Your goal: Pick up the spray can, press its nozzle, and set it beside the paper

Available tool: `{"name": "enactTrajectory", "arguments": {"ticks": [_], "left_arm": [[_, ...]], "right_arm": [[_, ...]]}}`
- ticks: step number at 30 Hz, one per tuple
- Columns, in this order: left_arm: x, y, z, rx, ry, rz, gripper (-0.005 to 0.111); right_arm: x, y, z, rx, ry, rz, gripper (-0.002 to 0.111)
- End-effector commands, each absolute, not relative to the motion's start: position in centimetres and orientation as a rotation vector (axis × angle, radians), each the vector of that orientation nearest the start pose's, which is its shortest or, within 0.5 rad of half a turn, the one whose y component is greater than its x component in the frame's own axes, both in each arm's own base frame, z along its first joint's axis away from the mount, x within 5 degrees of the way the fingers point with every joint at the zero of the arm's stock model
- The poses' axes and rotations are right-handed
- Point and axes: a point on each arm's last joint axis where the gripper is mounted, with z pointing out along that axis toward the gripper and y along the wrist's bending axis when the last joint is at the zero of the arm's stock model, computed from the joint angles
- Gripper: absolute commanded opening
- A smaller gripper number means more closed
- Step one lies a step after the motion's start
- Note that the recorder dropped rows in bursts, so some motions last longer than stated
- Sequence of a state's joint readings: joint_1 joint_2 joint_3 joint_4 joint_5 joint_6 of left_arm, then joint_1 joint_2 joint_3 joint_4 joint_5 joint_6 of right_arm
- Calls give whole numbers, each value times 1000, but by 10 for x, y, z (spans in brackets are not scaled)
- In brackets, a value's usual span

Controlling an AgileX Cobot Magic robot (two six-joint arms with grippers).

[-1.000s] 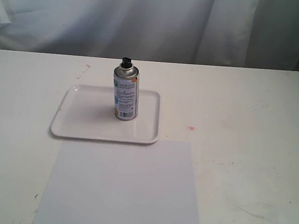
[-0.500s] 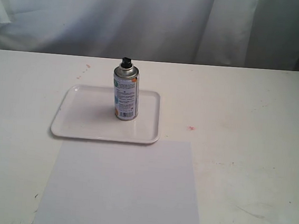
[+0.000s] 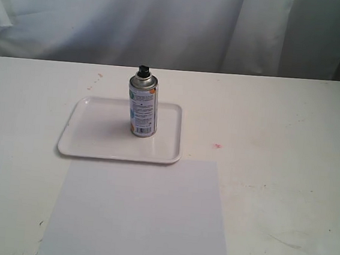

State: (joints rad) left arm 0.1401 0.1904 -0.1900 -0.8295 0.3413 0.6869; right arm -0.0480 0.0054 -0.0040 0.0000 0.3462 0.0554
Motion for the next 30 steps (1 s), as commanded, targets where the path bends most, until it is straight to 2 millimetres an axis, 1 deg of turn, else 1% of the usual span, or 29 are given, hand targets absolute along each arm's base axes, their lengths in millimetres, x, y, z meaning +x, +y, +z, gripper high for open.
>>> {"name": "enactTrajectory", "arguments": {"ticks": [1,3,6,9,14,17,20,23,27,30], "left_arm": [[62,-14,247,-18,1671,-185,0],[56,-14,249,24,1638,-128,0],[49,-14,246,75,1637,-78,0],[46,-11,239,39,1650,-48,0],[49,-3,223,-80,1690,-18,0],[50,1,222,-119,1680,2,0],[51,2,222,-88,1646,26,0],[54,1,212,-53,1628,14,0],[56,0,197,-74,1663,-47,0],[56,-1,197,-38,1665,-34,0]], "right_arm": [[53,-3,182,95,1827,-5,0],[53,-3,182,95,1827,-5,0],[53,-3,182,95,1827,-5,0],[53,-3,182,95,1827,-5,0],[53,-3,182,95,1827,-5,0],[53,-3,182,94,1827,-5,0],[53,-3,182,94,1827,-5,0],[53,-3,182,94,1827,-5,0],[53,-3,182,94,1827,-5,0],[53,-3,182,94,1827,-5,0]]}}
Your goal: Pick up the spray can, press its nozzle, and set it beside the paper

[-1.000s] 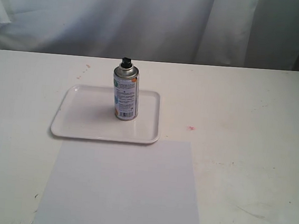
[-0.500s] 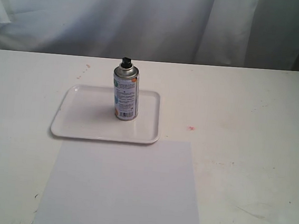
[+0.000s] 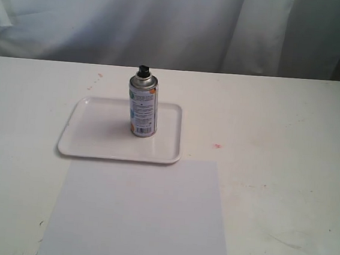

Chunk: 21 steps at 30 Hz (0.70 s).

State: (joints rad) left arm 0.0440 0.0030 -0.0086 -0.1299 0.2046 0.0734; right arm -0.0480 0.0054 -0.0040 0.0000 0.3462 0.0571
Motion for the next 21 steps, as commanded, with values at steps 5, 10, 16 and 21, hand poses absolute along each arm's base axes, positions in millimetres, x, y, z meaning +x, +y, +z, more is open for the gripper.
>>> {"name": "enactTrajectory", "arguments": {"ticks": [5,10,16,21], "left_arm": [[56,0,193,-56,1701,-46,0],[54,0,186,-115,1777,-80,0],[53,2,182,-51,1832,1,0],[53,2,181,-42,1842,10,0]], "right_arm": [[53,-3,182,94,1827,-5,0],[53,-3,182,94,1827,-5,0],[53,-3,182,94,1827,-5,0],[53,-3,182,94,1827,-5,0]]}}
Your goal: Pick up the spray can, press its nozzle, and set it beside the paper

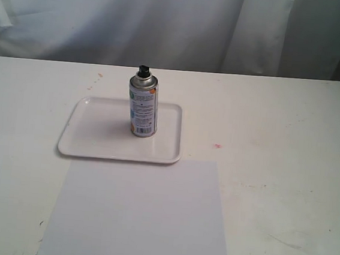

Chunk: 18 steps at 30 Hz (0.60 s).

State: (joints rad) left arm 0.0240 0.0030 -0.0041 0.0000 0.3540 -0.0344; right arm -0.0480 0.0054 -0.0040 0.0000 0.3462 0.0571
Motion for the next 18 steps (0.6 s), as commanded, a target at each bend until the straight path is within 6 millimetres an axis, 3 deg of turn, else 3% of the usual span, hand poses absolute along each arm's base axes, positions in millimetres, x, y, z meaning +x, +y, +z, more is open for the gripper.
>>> {"name": "enactTrajectory", "arguments": {"ticks": [1,18], "left_arm": [[53,2,181,-42,1842,10,0],[53,1,181,-47,1840,1,0]], "right_arm": [[53,-3,182,94,1827,-5,0],[53,-3,182,94,1827,-5,0]]}}
